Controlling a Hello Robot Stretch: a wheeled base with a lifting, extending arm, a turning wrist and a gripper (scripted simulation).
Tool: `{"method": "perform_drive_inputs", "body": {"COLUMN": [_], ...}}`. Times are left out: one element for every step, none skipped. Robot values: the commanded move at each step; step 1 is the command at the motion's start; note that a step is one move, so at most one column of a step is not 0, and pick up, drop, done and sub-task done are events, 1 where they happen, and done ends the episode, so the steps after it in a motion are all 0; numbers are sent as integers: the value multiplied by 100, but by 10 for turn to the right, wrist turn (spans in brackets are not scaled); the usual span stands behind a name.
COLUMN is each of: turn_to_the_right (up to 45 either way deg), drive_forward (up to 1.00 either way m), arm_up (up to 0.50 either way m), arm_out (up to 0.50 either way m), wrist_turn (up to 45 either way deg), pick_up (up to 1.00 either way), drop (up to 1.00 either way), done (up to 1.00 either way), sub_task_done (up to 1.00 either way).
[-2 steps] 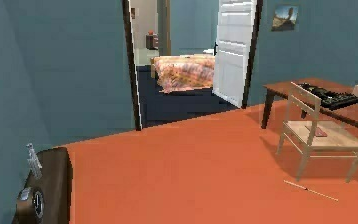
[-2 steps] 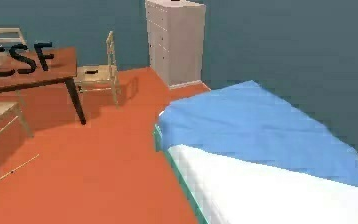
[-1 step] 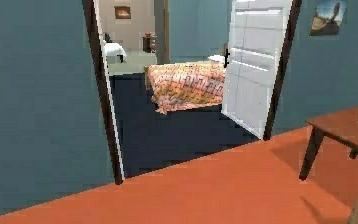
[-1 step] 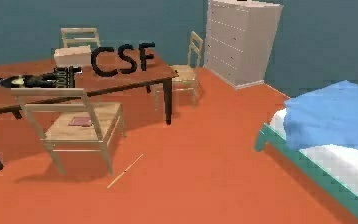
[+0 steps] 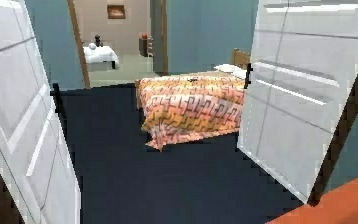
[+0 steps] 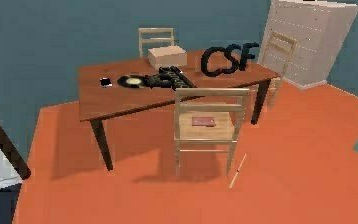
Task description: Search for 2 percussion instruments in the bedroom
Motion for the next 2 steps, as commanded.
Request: {"method": "perform_drive_inputs", "body": {"turn_to_the_right": [-30, 0], "drive_forward": [0, 45], "arm_up": [0, 0], "arm_out": [0, 0], "wrist_turn": [0, 0], "pick_up": [0, 0], "drop": [0, 0], "done": [0, 0], "sub_task_done": [0, 0]}}
